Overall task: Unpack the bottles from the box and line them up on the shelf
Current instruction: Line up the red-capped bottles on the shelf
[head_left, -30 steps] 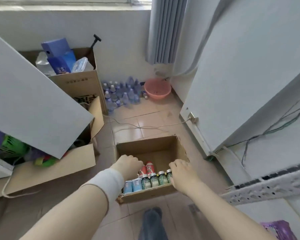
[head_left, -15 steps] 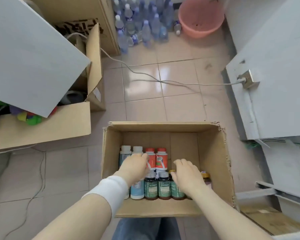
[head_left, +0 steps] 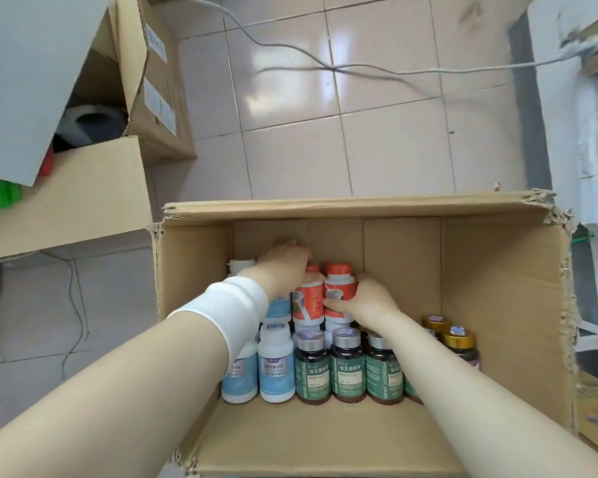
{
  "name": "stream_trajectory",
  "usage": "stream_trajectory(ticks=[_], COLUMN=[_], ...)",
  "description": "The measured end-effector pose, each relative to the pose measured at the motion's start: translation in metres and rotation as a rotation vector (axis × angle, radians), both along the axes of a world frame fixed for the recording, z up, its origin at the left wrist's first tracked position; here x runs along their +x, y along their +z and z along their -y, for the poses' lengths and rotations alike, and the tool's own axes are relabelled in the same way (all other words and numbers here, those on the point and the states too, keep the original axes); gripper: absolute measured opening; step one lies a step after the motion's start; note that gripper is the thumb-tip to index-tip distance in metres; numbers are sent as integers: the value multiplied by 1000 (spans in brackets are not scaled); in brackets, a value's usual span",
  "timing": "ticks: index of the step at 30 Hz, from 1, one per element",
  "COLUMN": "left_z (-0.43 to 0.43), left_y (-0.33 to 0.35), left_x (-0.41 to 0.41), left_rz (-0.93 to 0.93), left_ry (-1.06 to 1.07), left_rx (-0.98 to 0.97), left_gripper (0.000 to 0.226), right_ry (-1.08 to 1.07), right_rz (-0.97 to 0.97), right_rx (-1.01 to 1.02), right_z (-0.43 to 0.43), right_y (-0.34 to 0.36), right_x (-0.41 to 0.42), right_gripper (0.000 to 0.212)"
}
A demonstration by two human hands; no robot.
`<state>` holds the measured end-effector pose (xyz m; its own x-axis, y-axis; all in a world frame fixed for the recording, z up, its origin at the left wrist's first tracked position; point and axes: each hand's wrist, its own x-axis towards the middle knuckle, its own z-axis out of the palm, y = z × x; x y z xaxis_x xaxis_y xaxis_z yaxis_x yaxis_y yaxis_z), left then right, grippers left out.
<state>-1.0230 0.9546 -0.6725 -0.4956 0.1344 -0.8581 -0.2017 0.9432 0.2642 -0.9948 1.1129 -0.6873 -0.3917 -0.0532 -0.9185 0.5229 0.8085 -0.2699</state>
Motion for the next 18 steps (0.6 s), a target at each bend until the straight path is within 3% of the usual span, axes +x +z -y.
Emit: stream_trajectory(ticks=[6, 11, 15, 18], left_z=[-2, -6, -13, -20], left_y=[14, 37, 69, 106], left_x=[-2, 9, 19, 26], left_rz=[-22, -86, -343, -457], left_ry=[114, 363, 471, 690], left_rx=[143, 323, 443, 568], left_gripper=[45, 36, 30, 28], right_ry=[-47, -196, -355, -478], right_rz=[-32, -101, -180, -257], right_rx=[-3, -58, -156, -241], right_z=[-16, -45, -64, -74], right_y=[18, 42, 78, 111], right_x=[-11, -17, -9, 4], right_gripper=[54, 53, 47, 38])
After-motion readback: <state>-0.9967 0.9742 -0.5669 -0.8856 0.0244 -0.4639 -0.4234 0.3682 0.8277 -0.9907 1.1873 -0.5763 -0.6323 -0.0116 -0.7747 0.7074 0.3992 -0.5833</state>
